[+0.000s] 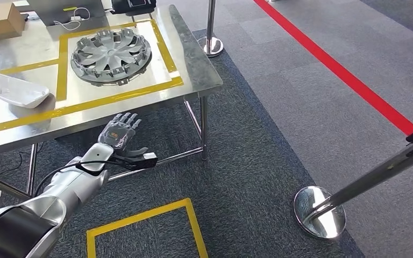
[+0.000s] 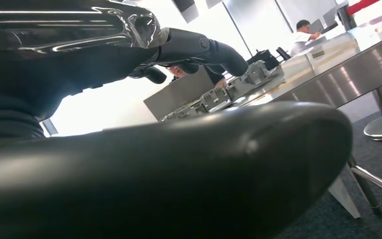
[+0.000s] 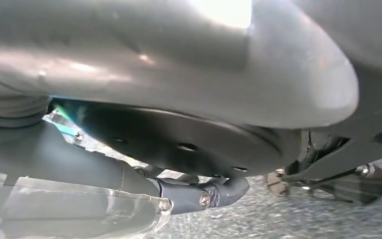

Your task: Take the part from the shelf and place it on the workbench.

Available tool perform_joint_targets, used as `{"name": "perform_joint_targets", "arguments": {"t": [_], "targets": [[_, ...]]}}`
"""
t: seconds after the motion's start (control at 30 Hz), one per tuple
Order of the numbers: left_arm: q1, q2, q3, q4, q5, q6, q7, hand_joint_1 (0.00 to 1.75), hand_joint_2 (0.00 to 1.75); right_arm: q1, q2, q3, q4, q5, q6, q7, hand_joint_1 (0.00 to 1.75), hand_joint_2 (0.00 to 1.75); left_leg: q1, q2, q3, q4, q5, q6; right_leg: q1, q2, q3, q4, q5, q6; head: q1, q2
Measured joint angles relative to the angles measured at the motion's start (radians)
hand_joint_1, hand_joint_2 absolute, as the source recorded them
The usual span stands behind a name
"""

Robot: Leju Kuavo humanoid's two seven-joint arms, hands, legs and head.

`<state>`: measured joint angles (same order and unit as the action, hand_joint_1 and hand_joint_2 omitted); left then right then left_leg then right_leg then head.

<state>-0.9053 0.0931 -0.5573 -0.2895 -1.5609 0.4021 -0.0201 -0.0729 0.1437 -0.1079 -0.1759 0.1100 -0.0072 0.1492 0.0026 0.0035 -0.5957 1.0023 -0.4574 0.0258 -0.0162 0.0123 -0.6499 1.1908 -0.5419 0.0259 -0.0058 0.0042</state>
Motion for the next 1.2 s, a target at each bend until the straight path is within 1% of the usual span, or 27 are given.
{"name": "perform_joint_targets", "arguments": {"t": [0.03, 0.07, 0.1, 0.2, 0.23, 0.27, 0.3, 0.37, 0.4, 0.43, 0.47, 0.53, 0.57, 0.6, 0.63, 0.7, 0.73, 0.77, 0.8, 0.87, 0.9, 0.93, 0.97, 1.07, 1.1, 1.13, 1.2], "targets": [[-0.001, 0.0, 0.0, 0.0, 0.0, 0.0, 0.0, 0.0, 0.0, 0.001, -0.001, 0.0, 0.0, 0.001, 0.0, 0.001, 0.0, 0.0, -0.002, 0.003, -0.006, 0.005, 0.001, -0.003, 0.001, -0.001, 0.041, -0.068, 0.019, -0.004, 0.0, 0.0], [-0.002, 0.001, 0.0, 0.0, 0.0, 0.0, 0.0, 0.0, 0.0, 0.001, -0.002, 0.0, 0.0, 0.001, 0.0, 0.001, 0.0, 0.0, -0.004, 0.005, -0.012, 0.01, 0.003, -0.006, 0.002, 0.0, 0.068, -0.118, 0.034, -0.009, -0.001, 0.0], [-0.003, 0.001, 0.0, 0.0, 0.0, 0.0, 0.0, 0.0, 0.0, 0.002, -0.002, 0.0, 0.0, 0.002, 0.0, 0.001, 0.0, 0.0, -0.005, 0.007, -0.017, 0.013, 0.006, -0.011, 0.004, 0.0, 0.08, -0.144, 0.04, -0.014, -0.001, 0.0], [-0.003, 0.0, 0.0, 0.0, -0.001, -0.001, 0.0, 0.0, 0.0, 0.003, 0.0, 0.0, 0.0, 0.004, 0.0, 0.001, 0.0, 0.0, -0.003, 0.006, -0.027, 0.015, 0.016, -0.03, 0.006, 0.0, 0.07, -0.151, 0.057, -0.032, -0.001, 0.0], [-0.003, 0.0, 0.0, 0.0, -0.001, -0.001, 0.0, 0.0, 0.0, 0.002, 0.001, 0.0, 0.0, 0.004, 0.0, 0.001, 0.0, 0.0, -0.001, 0.004, -0.032, 0.024, 0.003, -0.036, 0.004, -0.001, 0.065, -0.152, 0.065, -0.038, -0.002, 0.0], [-0.004, 0.0, 0.0, 0.0, -0.001, -0.001, 0.0, 0.0, 0.0, 0.002, 0.002, 0.0, 0.0, 0.004, 0.0, 0.001, 0.0, 0.0, 0.001, 0.003, -0.043, 0.05, -0.026, -0.042, 0.001, -0.002, 0.057, -0.154, 0.074, -0.043, -0.005, 0.0], [-0.004, 0.001, 0.0, 0.0, -0.001, -0.001, 0.0, 0.0, 0.0, 0.001, 0.003, 0.0, 0.0, 0.004, 0.0, 0.001, 0.0, 0.0, 0.003, 0.001, -0.059, 0.098, -0.068, -0.048, 0.0, -0.003, 0.048, -0.155, 0.083, -0.047, -0.007, 0.0], [-0.003, 0.002, 0.0, 0.0, -0.001, -0.002, 0.0, 0.0, 0.0, 0.001, 0.003, 0.0, 0.0, 0.004, 0.0, 0.001, 0.0, 0.0, 0.007, 0.001, -0.096, 0.223, -0.153, -0.056, 0.0, -0.003, 0.023, -0.154, 0.103, -0.05, -0.01, 0.0], [-0.002, 0.001, 0.0, 0.0, -0.002, -0.003, 0.0, 0.0, 0.0, 0.0, 0.003, 0.0, 0.0, 0.004, 0.0, 0.001, 0.0, 0.0, 0.008, 0.001, -0.102, 0.265, -0.176, -0.058, -0.001, -0.003, 0.009, -0.154, 0.113, -0.049, -0.01, 0.0], [-0.001, 0.001, 0.0, 0.0, -0.002, -0.003, 0.0, 0.0, 0.0, 0.0, 0.003, 0.0, 0.0, 0.004, 0.0, 0.001, 0.0, 0.0, 0.009, 0.001, -0.089, 0.272, -0.181, -0.059, -0.001, -0.003, -0.004, -0.154, 0.123, -0.047, -0.01, 0.0], [-0.001, 0.001, 0.0, 0.0, -0.002, -0.004, 0.0, 0.0, 0.0, 0.0, 0.003, 0.0, 0.0, 0.004, 0.0, 0.001, 0.0, 0.0, 0.01, 0.001, -0.055, 0.239, -0.17, -0.059, -0.002, -0.003, -0.016, -0.154, 0.133, -0.045, -0.01, 0.0], [-0.007, 0.0, 0.0, 0.0, -0.002, -0.004, 0.001, 0.0, 0.0, -0.001, 0.003, 0.0, 0.0, 0.004, 0.0, 0.001, 0.0, 0.0, 0.01, 0.0, 0.052, 0.094, -0.136, -0.056, -0.002, -0.003, -0.036, -0.154, 0.153, -0.036, -0.01, 0.0], [-0.011, -0.001, 0.0, -0.001, -0.002, -0.004, 0.001, 0.0, 0.0, -0.002, 0.003, 0.0, 0.0, 0.004, 0.0, 0.001, 0.0, 0.0, 0.008, -0.001, 0.092, 0.032, -0.124, -0.052, -0.002, -0.003, -0.042, -0.155, 0.162, -0.03, -0.009, 0.0], [-0.014, -0.003, 0.0, -0.002, -0.002, -0.004, 0.001, 0.0, 0.0, -0.003, 0.003, 0.0, 0.0, 0.004, 0.0, 0.001, 0.0, 0.0, 0.005, -0.002, 0.115, -0.006, -0.117, -0.047, -0.001, -0.004, -0.045, -0.157, 0.171, -0.023, -0.008, 0.0], [-0.016, -0.004, 0.0, -0.002, -0.002, -0.004, 0.001, 0.0, 0.0, -0.003, 0.003, 0.0, 0.0, 0.004, 0.0, 0.001, 0.0, 0.0, 0.001, -0.003, 0.118, -0.02, -0.115, -0.041, -0.002, -0.004, -0.045, -0.162, 0.18, -0.015, -0.007, 0.0], [-0.016, -0.005, 0.0, -0.001, -0.001, -0.004, 0.0, 0.0, 0.0, -0.001, 0.002, -0.001, 0.0, 0.004, 0.0, 0.001, 0.0, 0.0, -0.002, -0.002, 0.109, -0.019, -0.094, -0.025, -0.006, -0.004, -0.046, -0.176, 0.2, -0.002, -0.006, 0.0], [-0.016, -0.006, 0.0, -0.001, -0.001, -0.004, 0.0, 0.0, 0.0, 0.0, 0.002, -0.001, 0.0, 0.004, 0.0, 0.001, 0.0, 0.0, -0.001, 0.0, 0.103, -0.021, -0.081, -0.017, -0.007, -0.004, -0.052, -0.173, 0.196, 0.003, -0.005, 0.0], [-0.016, -0.008, 0.0, -0.001, -0.001, -0.004, 0.0, 0.0, 0.0, 0.0, 0.001, -0.001, 0.0, 0.004, 0.0, 0.001, 0.0, 0.0, 0.002, 0.002, 0.094, -0.024, -0.066, -0.009, -0.006, -0.004, -0.064, -0.152, 0.174, 0.007, -0.004, 0.0], [-0.016, -0.009, 0.0, -0.001, -0.001, -0.004, 0.0, 0.0, 0.0, 0.0, 0.0, -0.001, 0.0, 0.004, 0.0, 0.001, 0.0, 0.0, 0.003, 0.004, 0.083, -0.025, -0.053, -0.003, -0.005, -0.004, -0.084, -0.106, 0.135, 0.009, -0.003, 0.0], [-0.011, -0.01, 0.0, -0.001, -0.002, -0.004, 0.0, 0.0, 0.0, 0.0, 0.0, -0.001, 0.0, 0.005, 0.001, 0.001, 0.0, 0.0, 0.0, 0.005, 0.058, -0.024, -0.035, 0.004, -0.003, -0.005, -0.126, 0.036, 0.042, 0.013, -0.001, 0.0], [-0.007, -0.01, 0.0, -0.001, -0.002, -0.004, 0.0, 0.0, 0.0, 0.0, 0.0, -0.001, 0.0, 0.005, 0.001, 0.001, 0.0, 0.0, -0.003, 0.006, 0.047, -0.024, -0.027, 0.005, -0.003, -0.005, -0.134, 0.092, 0.014, 0.014, -0.001, 0.0], [-0.003, -0.01, 0.0, -0.001, -0.003, -0.004, 0.0, 0.0, 0.0, 0.0, 0.0, -0.001, 0.0, 0.006, 0.002, 0.001, 0.0, 0.0, -0.005, 0.007, 0.038, -0.023, -0.02, 0.005, -0.002, -0.005, -0.126, 0.115, 0.003, 0.013, -0.001, 0.0], [0.0, -0.01, -0.001, -0.001, -0.004, -0.004, 0.0, 0.0, 0.0, 0.0, 0.0, -0.001, 0.0, 0.006, 0.002, 0.001, 0.0, 0.0, -0.007, 0.007, 0.03, -0.023, -0.014, 0.005, -0.002, -0.005, -0.096, 0.093, 0.009, 0.01, -0.001, 0.0], [0.002, -0.009, -0.001, -0.001, -0.004, -0.004, 0.001, 0.0, 0.0, 0.001, -0.003, -0.001, 0.0, 0.007, 0.002, 0.002, 0.0, 0.0, -0.011, 0.008, 0.017, -0.017, -0.004, -0.001, 0.003, -0.006, 0.051, -0.11, 0.049, -0.01, -0.001, 0.0], [0.002, -0.008, -0.001, -0.001, -0.004, -0.004, 0.002, 0.0, 0.0, 0.002, -0.004, -0.001, 0.0, 0.007, 0.002, 0.002, 0.0, 0.0, -0.013, 0.008, 0.014, -0.015, -0.002, -0.005, 0.006, -0.006, 0.08, -0.156, 0.055, -0.016, -0.002, 0.0], [0.003, -0.008, -0.001, -0.001, -0.004, -0.004, 0.003, 0.0, 0.0, 0.002, -0.004, -0.002, 0.0, 0.006, 0.002, 0.001, 0.0, 0.0, -0.013, 0.009, 0.012, -0.013, 0.001, -0.01, 0.009, -0.007, 0.092, -0.176, 0.055, -0.02, -0.002, 0.0], [0.004, -0.008, -0.001, -0.001, -0.004, -0.005, 0.004, 0.0, 0.0, 0.003, -0.001, -0.003, 0.0, 0.003, 0.002, -0.004, 0.0, 0.0, -0.011, 0.009, 0.008, -0.013, 0.006, -0.02, 0.011, -0.007, 0.091, -0.18, 0.062, -0.03, -0.002, 0.0]]}}
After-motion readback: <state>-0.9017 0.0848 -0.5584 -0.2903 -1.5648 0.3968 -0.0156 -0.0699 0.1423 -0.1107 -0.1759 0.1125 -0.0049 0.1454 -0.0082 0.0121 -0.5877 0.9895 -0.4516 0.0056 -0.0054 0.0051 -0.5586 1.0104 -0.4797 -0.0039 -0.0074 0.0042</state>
